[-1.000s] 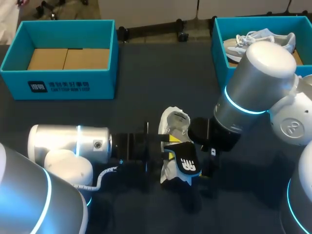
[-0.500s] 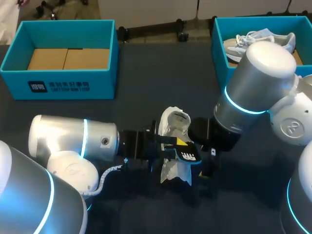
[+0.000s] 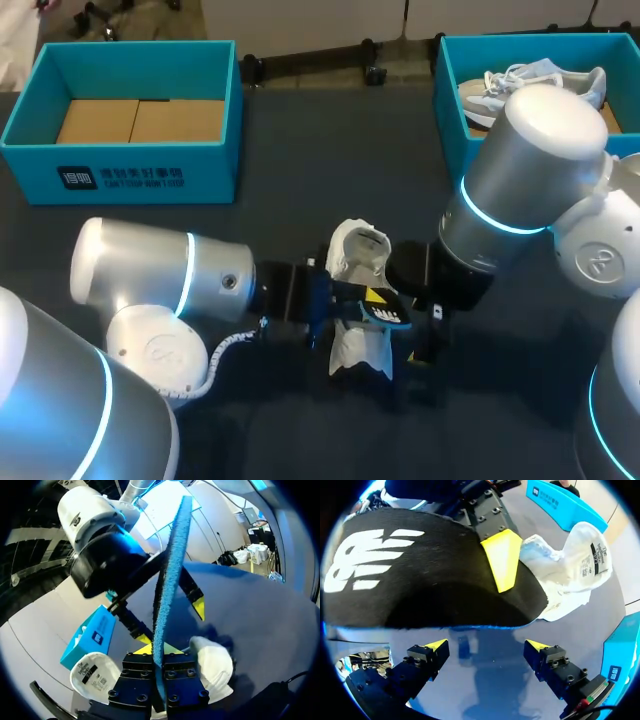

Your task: Take the shoe out of the shoebox, open the shoe tongue, remove and reinsert the insole, then place the shoe into the shoebox

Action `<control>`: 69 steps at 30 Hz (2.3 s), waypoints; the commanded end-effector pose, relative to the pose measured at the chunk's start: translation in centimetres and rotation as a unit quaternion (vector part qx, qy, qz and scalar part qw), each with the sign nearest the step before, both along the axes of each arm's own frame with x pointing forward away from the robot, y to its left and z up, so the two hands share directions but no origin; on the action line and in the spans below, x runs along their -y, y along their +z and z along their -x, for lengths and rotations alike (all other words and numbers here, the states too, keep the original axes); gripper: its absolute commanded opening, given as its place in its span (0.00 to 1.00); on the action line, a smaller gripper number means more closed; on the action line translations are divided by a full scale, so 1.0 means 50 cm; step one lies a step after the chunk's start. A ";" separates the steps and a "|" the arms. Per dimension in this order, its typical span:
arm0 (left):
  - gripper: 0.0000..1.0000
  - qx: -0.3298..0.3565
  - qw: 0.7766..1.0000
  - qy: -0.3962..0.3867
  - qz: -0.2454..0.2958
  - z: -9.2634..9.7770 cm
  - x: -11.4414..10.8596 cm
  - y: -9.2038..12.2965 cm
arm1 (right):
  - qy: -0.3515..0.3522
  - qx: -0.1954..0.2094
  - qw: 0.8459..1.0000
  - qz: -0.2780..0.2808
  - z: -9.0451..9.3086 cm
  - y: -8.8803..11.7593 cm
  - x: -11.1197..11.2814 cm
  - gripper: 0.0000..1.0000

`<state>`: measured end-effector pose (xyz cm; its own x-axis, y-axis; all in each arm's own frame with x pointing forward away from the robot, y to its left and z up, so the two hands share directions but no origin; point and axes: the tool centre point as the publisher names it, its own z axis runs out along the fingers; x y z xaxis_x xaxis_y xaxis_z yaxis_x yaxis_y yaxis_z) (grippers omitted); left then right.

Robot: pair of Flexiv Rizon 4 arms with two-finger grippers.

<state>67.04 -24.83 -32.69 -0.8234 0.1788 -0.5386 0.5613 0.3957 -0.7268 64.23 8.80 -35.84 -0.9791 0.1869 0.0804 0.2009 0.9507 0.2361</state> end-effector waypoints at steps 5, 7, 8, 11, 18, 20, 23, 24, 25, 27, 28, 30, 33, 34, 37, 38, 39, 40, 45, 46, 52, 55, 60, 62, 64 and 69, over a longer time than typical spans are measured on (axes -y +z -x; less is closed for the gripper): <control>0.00 0.009 1.000 0.001 0.005 -0.033 -0.015 -0.023 | 0.000 0.001 1.000 0.000 0.001 -0.003 -0.002 1.00; 0.00 0.014 1.000 0.002 0.007 -0.038 -0.018 -0.029 | 0.000 0.001 1.000 0.000 0.001 -0.003 -0.002 1.00; 0.00 0.014 1.000 0.001 0.009 -0.039 -0.018 -0.030 | 0.000 0.001 1.000 0.000 0.001 -0.003 -0.002 1.00; 0.00 0.012 1.000 -0.002 0.020 -0.038 -0.023 -0.037 | 0.000 0.001 1.000 0.000 0.001 -0.003 -0.002 1.00; 0.00 0.023 0.999 -0.022 0.027 -0.027 -0.029 -0.043 | 0.000 0.001 1.000 0.000 0.001 -0.003 -0.002 1.00; 0.00 0.027 0.999 -0.023 0.024 -0.028 -0.030 -0.045 | 0.000 0.001 1.000 0.000 0.001 -0.003 -0.002 1.00; 0.00 0.046 0.998 -0.025 0.021 -0.025 -0.031 -0.046 | 0.000 0.001 1.000 0.000 0.001 -0.003 -0.002 1.00; 0.00 0.057 0.998 -0.023 0.018 -0.025 -0.032 -0.046 | 0.000 0.001 1.000 0.000 0.001 -0.003 -0.002 1.00; 0.00 0.064 0.998 -0.022 0.017 -0.025 -0.032 -0.048 | 0.000 0.001 1.000 0.000 0.001 -0.003 -0.002 1.00; 0.00 0.074 0.997 -0.016 0.011 -0.031 -0.032 -0.051 | 0.000 0.001 1.000 0.000 0.001 -0.003 -0.002 1.00; 0.00 0.077 0.997 -0.013 0.010 -0.034 -0.032 -0.053 | 0.000 0.001 1.000 0.000 0.001 -0.003 -0.002 1.00; 0.00 0.077 0.997 -0.009 0.008 -0.039 -0.032 -0.056 | 0.000 0.001 1.000 0.000 0.001 -0.003 -0.002 1.00; 0.00 0.072 0.997 -0.007 0.010 -0.038 -0.031 -0.056 | 0.000 0.001 1.000 0.000 0.001 -0.003 -0.002 1.00; 0.00 0.067 0.998 -0.008 0.012 -0.034 -0.031 -0.054 | 0.000 0.001 1.000 0.000 0.001 -0.003 -0.002 1.00; 0.13 0.057 0.998 -0.011 0.017 -0.025 -0.033 -0.049 | 0.000 0.001 1.000 0.000 0.001 -0.003 -0.002 1.00; 0.30 0.057 0.998 -0.010 0.017 -0.022 -0.034 -0.046 | 0.000 0.001 1.000 0.000 0.001 -0.003 -0.002 1.00; 0.35 0.054 0.998 -0.011 0.022 -0.020 -0.035 -0.043 | 0.000 0.001 1.000 0.000 0.001 -0.003 -0.002 1.00; 0.35 0.051 0.998 -0.010 0.025 -0.019 -0.035 -0.041 | 0.000 0.001 1.000 0.000 0.001 -0.003 -0.002 1.00; 0.36 0.049 0.998 -0.016 0.043 -0.004 -0.035 -0.016 | 0.000 0.001 1.000 0.000 0.001 -0.003 -0.002 1.00; 0.35 0.048 0.998 -0.018 0.045 -0.001 -0.034 -0.013 | 0.000 0.001 1.000 0.000 0.001 -0.003 -0.002 1.00; 0.31 0.049 0.997 -0.022 0.054 0.007 -0.029 -0.006 | 0.000 0.001 1.000 0.000 0.001 -0.003 -0.002 1.00; 0.15 0.053 0.997 -0.025 0.056 0.011 -0.027 -0.007 | 0.000 0.001 1.000 0.000 0.001 -0.003 -0.002 1.00; 0.00 0.071 0.996 -0.030 0.047 0.008 -0.029 -0.021 | 0.000 0.001 1.000 0.000 0.001 -0.003 -0.002 1.00; 0.00 0.072 0.996 -0.029 0.043 0.006 -0.030 -0.024 | 0.000 0.001 1.000 0.000 0.001 -0.003 -0.002 1.00; 0.00 0.076 0.996 -0.029 0.039 0.004 -0.031 -0.027 | 0.000 0.001 1.000 0.000 0.001 -0.003 -0.002 1.00; 0.00 0.089 0.995 -0.027 0.027 -0.011 -0.033 -0.039 | 0.000 0.001 1.000 0.000 0.001 -0.003 -0.002 1.00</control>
<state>67.29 -22.89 -34.33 -0.7044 0.1818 -0.6861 0.7023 0.3186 -0.6366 64.23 8.80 -35.84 -0.9791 0.1869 0.0805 0.2009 0.9507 0.2362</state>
